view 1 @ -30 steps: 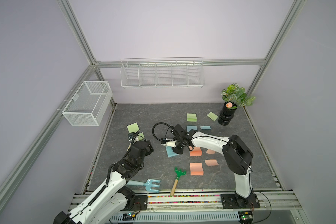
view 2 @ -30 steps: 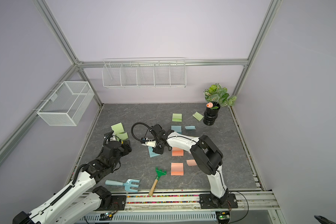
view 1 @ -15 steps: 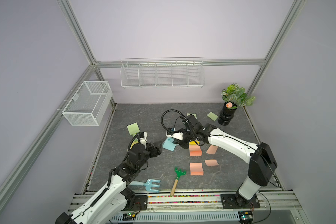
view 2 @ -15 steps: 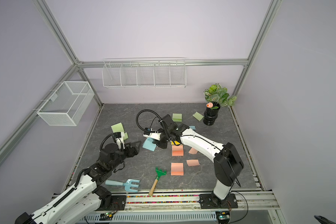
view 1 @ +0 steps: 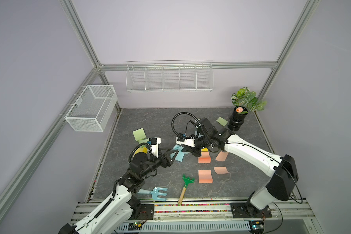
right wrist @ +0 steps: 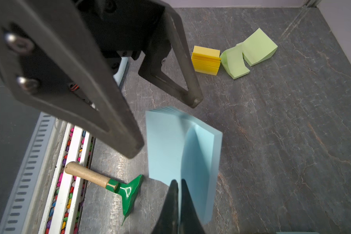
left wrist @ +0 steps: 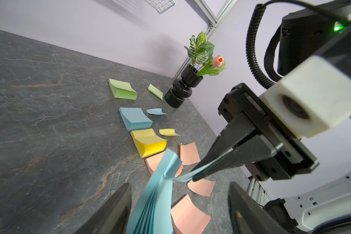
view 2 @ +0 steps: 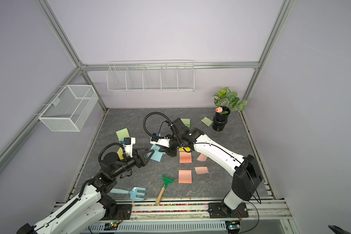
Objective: Tear off pages from different memo pads
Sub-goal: Tear off the paper from the memo pad.
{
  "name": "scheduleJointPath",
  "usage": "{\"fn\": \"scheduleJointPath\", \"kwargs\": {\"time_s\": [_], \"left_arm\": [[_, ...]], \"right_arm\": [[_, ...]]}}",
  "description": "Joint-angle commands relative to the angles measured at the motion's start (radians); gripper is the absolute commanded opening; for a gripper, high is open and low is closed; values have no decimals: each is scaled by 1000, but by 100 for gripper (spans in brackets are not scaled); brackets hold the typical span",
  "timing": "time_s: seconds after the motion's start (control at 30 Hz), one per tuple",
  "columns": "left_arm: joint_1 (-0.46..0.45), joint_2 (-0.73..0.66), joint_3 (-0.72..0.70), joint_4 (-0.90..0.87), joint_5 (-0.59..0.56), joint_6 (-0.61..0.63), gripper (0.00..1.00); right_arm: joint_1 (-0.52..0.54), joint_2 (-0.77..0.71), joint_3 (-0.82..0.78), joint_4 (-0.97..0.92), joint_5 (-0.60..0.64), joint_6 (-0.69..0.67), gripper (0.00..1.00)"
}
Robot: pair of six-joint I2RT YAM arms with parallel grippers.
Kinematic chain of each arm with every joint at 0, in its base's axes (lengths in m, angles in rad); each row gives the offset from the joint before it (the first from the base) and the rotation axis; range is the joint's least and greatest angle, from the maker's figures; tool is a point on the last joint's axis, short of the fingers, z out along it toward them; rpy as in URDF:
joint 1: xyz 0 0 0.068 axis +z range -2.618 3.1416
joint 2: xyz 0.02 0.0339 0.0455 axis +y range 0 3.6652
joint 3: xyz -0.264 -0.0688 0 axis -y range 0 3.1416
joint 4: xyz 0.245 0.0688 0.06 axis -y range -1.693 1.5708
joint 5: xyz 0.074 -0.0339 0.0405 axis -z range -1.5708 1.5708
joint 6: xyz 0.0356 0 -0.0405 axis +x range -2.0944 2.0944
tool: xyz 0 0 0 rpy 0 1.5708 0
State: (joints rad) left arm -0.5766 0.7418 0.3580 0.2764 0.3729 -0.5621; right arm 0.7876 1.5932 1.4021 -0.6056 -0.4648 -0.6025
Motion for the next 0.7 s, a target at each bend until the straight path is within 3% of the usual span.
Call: {"fn": "scheduleJointPath", "kwargs": {"time_s": [0.0, 0.2, 0.43, 0.67], "left_arm": [[1, 1, -13, 67, 59, 16, 71], [1, 7, -8, 68, 66, 14, 46], [1, 32, 15, 32, 53, 9, 0], [1, 46, 54, -107, -113, 7, 0]], "right_arm": [[2, -62, -24, 36, -12, -8, 6], [-2, -100, -52, 73, -2, -8, 6], [-4, -105, -64, 93, 12, 6, 6], [-4, -174, -145, 291, 231, 63, 6]]}}
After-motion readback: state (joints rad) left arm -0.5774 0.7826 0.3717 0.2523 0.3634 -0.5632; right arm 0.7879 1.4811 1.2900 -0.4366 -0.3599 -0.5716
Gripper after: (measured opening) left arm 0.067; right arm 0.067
